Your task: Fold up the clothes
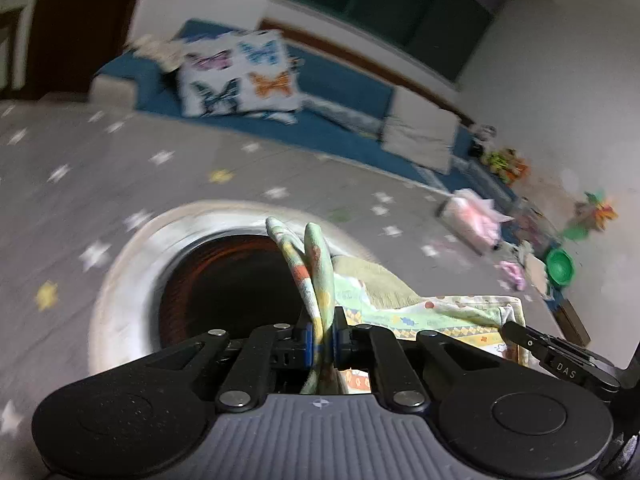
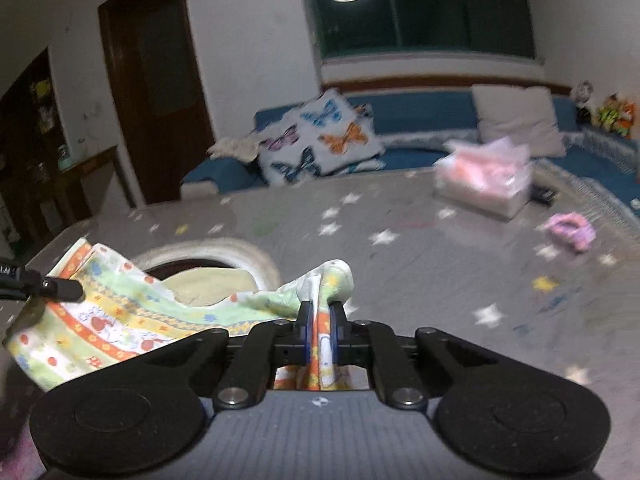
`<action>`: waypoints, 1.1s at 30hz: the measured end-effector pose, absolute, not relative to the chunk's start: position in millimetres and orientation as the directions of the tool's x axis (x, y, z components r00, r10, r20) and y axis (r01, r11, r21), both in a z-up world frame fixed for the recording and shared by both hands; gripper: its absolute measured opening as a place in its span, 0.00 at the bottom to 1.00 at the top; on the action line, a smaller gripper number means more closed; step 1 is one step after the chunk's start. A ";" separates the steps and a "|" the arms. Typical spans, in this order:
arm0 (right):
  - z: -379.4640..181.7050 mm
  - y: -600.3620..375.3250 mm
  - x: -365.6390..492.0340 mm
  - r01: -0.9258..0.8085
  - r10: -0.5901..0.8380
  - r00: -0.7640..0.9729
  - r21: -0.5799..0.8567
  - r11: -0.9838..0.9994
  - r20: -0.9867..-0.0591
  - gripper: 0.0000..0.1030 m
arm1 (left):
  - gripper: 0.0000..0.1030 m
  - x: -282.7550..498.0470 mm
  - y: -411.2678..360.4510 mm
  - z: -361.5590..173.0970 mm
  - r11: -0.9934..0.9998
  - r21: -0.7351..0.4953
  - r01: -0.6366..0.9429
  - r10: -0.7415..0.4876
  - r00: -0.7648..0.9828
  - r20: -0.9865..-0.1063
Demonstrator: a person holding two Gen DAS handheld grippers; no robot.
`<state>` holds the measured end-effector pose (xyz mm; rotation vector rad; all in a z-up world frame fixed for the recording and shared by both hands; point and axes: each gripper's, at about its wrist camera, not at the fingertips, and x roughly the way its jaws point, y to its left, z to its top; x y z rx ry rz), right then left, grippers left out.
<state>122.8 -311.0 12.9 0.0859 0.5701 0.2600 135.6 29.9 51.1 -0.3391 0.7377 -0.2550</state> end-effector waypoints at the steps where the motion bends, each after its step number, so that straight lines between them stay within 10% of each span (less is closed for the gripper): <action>1: 17.1 -320.5 120.9 -0.197 0.244 0.821 0.146 0.970 -0.516 0.07 | 0.09 140.8 19.6 54.3 0.915 -0.383 0.129 -0.354 0.712 -0.607; 17: 7.6 -453.7 122.5 0.152 -0.090 0.818 0.063 0.986 -0.568 0.18 | 0.08 205.7 -127.7 40.7 0.910 -0.280 0.307 -0.415 0.655 -0.631; 33: -20.6 -413.4 171.2 -0.050 0.157 0.778 0.189 0.981 -0.608 0.18 | 0.19 237.7 -194.9 7.7 0.872 -0.221 0.436 -0.457 0.566 -0.686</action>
